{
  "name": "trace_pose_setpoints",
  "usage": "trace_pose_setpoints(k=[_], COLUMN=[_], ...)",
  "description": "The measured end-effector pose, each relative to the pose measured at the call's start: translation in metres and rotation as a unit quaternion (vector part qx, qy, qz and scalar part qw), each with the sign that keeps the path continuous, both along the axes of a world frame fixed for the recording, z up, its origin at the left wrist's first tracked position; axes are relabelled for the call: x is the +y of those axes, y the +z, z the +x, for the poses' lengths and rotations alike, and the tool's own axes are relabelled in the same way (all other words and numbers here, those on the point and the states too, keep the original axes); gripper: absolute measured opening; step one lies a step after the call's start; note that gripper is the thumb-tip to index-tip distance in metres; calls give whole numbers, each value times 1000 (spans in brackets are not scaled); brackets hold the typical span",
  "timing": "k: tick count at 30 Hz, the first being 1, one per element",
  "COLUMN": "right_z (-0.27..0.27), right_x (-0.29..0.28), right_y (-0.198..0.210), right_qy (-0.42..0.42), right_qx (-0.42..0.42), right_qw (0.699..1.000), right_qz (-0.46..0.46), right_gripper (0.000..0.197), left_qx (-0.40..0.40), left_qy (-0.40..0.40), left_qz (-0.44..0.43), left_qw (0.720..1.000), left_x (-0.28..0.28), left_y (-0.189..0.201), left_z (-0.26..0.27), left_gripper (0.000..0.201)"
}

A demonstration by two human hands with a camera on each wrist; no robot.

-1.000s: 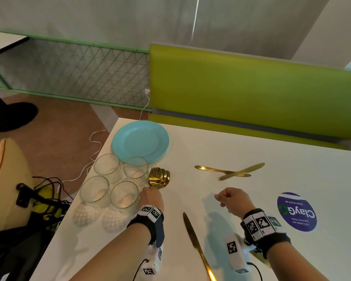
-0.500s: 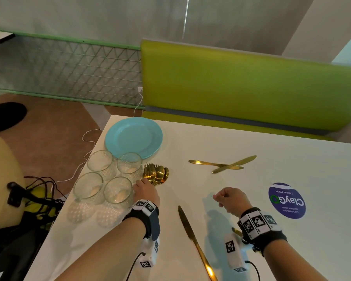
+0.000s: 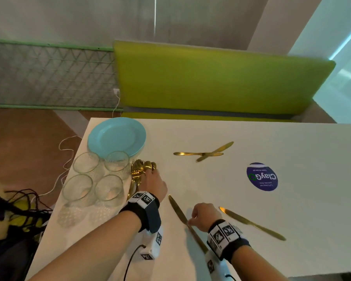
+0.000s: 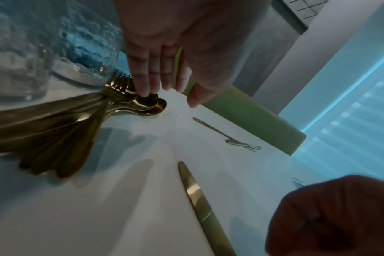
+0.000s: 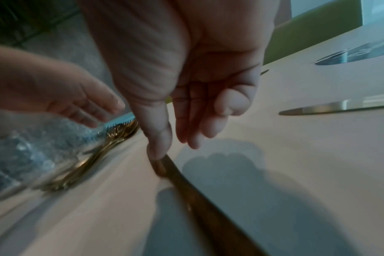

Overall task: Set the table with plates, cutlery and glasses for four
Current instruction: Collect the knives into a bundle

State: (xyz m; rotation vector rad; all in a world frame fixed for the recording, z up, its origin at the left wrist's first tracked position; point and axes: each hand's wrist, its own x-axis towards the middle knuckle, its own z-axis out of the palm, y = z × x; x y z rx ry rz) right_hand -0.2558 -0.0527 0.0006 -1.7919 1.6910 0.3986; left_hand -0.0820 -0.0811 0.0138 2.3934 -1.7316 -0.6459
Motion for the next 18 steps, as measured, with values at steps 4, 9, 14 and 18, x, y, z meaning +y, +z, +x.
trace_pose_setpoints(k=[4, 9, 14, 18], right_z=[7, 8, 10, 6], right_x=[19, 35, 45, 48], right_y=[-7, -12, -9, -1], right_qy=[-14, -61, -57, -130], right_qx=[67, 88, 115, 60], right_qw=[998, 994, 991, 989], right_qz=[-5, -10, -24, -30], right_gripper=[36, 29, 31, 21], left_qx=[64, 107, 123, 146], left_qy=[-35, -70, -93, -123], left_qz=[-10, 14, 16, 21], left_qw=[997, 992, 988, 981], left_x=[11, 30, 48, 57], left_y=[7, -2, -8, -6], left_z=[6, 12, 16, 13], left_gripper=[37, 33, 30, 27])
